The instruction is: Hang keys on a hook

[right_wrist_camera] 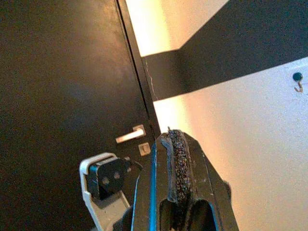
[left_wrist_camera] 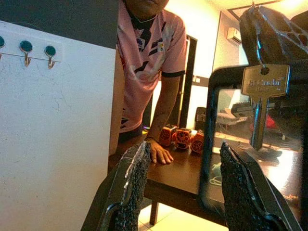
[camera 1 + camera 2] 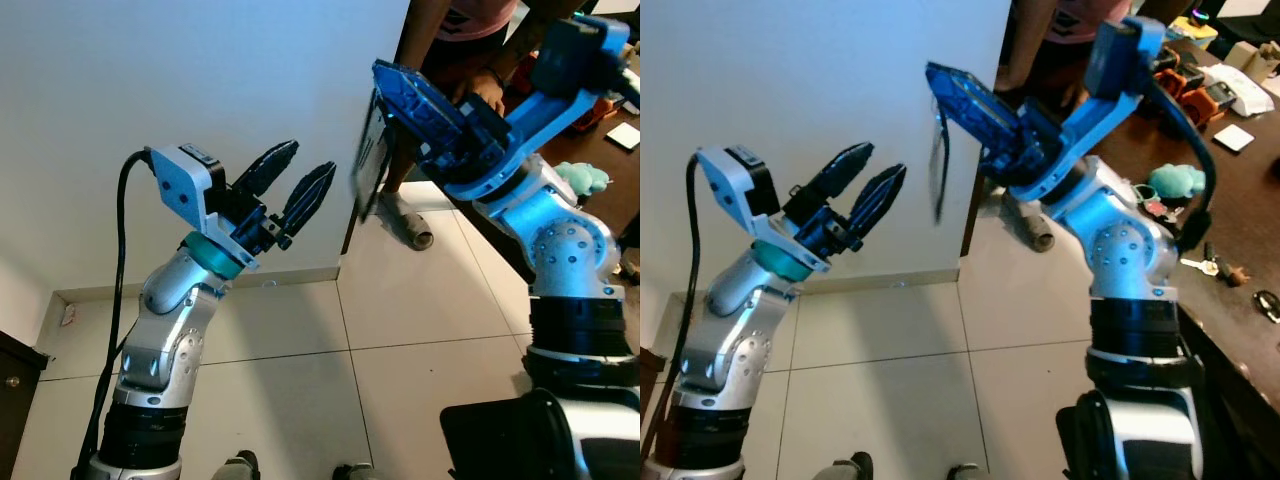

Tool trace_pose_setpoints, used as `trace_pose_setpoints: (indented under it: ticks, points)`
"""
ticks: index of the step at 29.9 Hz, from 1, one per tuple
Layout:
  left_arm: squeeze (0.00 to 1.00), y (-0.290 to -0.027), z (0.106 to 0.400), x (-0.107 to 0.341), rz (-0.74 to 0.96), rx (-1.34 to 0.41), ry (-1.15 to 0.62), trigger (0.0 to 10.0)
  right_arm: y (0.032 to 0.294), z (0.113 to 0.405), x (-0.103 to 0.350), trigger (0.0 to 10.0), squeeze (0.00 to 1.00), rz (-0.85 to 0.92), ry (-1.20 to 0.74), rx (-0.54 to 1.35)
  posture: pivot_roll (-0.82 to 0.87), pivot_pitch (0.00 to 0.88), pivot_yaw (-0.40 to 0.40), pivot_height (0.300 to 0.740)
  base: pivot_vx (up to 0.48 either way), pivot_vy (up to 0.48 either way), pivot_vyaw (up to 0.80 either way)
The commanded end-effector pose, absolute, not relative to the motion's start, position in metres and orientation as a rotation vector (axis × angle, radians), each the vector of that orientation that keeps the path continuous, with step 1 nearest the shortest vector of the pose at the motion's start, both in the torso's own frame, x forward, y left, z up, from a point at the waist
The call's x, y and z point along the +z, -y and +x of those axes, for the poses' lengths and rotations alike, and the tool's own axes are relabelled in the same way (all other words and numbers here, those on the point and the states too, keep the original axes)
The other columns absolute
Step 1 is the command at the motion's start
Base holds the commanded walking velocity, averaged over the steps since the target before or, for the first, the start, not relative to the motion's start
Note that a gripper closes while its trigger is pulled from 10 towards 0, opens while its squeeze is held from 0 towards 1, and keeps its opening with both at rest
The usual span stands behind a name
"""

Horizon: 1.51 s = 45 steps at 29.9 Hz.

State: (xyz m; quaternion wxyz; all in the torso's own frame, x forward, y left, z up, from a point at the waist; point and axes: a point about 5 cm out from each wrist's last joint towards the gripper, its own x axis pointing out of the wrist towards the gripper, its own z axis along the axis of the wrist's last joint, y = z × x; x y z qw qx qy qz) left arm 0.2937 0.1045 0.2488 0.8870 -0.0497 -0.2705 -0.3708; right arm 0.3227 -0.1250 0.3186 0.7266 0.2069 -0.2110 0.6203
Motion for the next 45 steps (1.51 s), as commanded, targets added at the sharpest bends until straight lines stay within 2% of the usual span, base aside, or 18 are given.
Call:
trace_pose_setpoints:
  ticks: [1, 3, 8, 19, 23, 25, 27, 32, 36, 45]
  points:
    - [0.00, -0.102, 0.289, 0.248, -0.098, -0.802, 0.562, 10.0, 0.124, 0.326, 0.321, 0.0, 0.00, 0.411, 0.450, 1.344, -0.01, 0.071, -0.017, 0.740, 0.000, 0.000, 0.00]
    - [0.00, -0.102, 0.287, 0.249, -0.096, -0.822, 0.560, 10.0, 0.125, 0.330, 0.320, 0.0, 0.00, 0.387, 0.430, 1.309, -0.01, 0.071, -0.017, 0.740, 0.000, 0.000, 0.00]
    - [0.00, -0.094, 0.267, 0.246, -0.050, -1.019, 0.521, 10.0, 0.130, 0.345, 0.327, 0.0, 0.00, 0.344, 0.422, 1.172, -0.01, 0.072, -0.016, 0.740, 0.000, 0.000, 0.00]
    - [0.00, -0.090, 0.261, 0.239, 0.002, -1.082, 0.469, 10.0, 0.129, 0.351, 0.338, 0.0, 0.00, 0.314, 0.432, 1.112, -0.01, 0.071, -0.018, 0.740, 0.000, 0.000, 0.00]
    - [0.00, -0.089, 0.276, 0.237, 0.057, -0.944, 0.452, 10.0, 0.127, 0.352, 0.341, 0.0, 0.00, 0.290, 0.424, 1.105, -0.02, 0.071, -0.018, 0.740, 0.000, 0.000, 0.00]
    - [0.00, -0.089, 0.276, 0.237, 0.057, -0.944, 0.452, 10.0, 0.127, 0.352, 0.341, 0.0, 0.00, 0.290, 0.424, 1.105, -0.02, 0.071, -0.018, 0.740, 0.000, 0.000, 0.00]
    - [0.00, -0.101, 0.297, 0.233, 0.146, -0.745, 0.394, 10.0, 0.128, 0.352, 0.342, 0.0, 0.00, 0.280, 0.423, 1.102, -0.02, 0.071, -0.018, 0.740, 0.000, 0.000, 0.00]
    - [0.00, -0.126, 0.311, 0.229, 0.243, -0.581, 0.325, 10.0, 0.125, 0.353, 0.344, 0.0, 0.00, 0.285, 0.425, 1.107, -0.02, 0.072, -0.021, 0.740, 0.000, 0.000, 0.00]
    - [0.00, -0.129, 0.311, 0.230, 0.234, -0.569, 0.320, 10.0, 0.123, 0.353, 0.343, 0.0, 0.00, 0.286, 0.421, 1.110, -0.01, 0.068, -0.025, 0.740, 0.000, 0.000, 0.00]
    - [0.00, -0.115, 0.310, 0.233, 0.187, -0.583, 0.341, 10.0, 0.118, 0.355, 0.339, 0.0, 0.00, 0.285, 0.408, 1.109, -0.01, 0.062, -0.029, 0.740, 0.000, 0.000, 0.00]
